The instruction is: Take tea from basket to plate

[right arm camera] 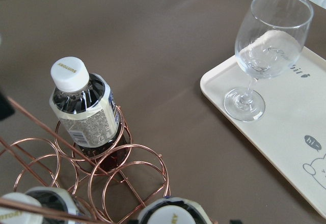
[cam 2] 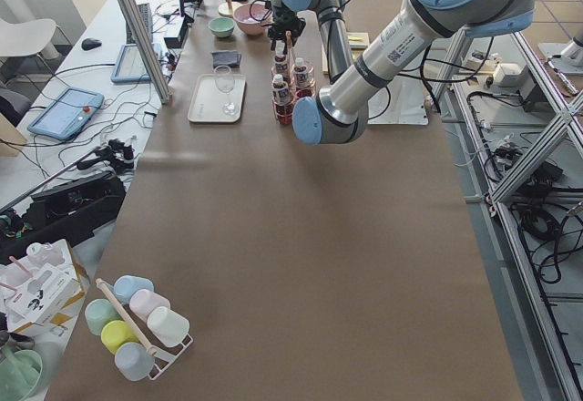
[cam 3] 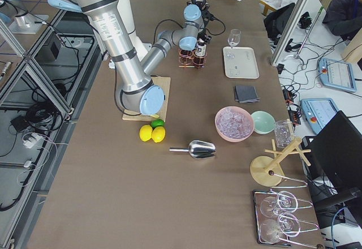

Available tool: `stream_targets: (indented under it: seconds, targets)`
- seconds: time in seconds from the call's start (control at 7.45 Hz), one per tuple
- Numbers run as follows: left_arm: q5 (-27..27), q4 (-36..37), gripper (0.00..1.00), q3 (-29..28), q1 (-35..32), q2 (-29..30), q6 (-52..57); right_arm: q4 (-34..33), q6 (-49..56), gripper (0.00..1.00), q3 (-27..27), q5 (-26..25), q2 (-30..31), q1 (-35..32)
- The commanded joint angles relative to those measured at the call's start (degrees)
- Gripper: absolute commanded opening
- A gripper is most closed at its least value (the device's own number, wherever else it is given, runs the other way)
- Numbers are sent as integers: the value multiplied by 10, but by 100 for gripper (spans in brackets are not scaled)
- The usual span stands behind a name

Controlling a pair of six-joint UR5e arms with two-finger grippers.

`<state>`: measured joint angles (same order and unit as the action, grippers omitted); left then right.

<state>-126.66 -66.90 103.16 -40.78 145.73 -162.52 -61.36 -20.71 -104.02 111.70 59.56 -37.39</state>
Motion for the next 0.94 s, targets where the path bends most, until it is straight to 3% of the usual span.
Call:
stream_targets:
  seconds: [0.0,0.54,0.8]
  targets:
    - [-1,0,0,1,0,1,-1,10,-9,61,5,-1,-1,0]
    - [0,0,0,1,0,1,-1,10,-16,60,0,-1,-1,0]
    - [0,0,0,1,0,1,-1,10,-20,54,1,-1,-1,0]
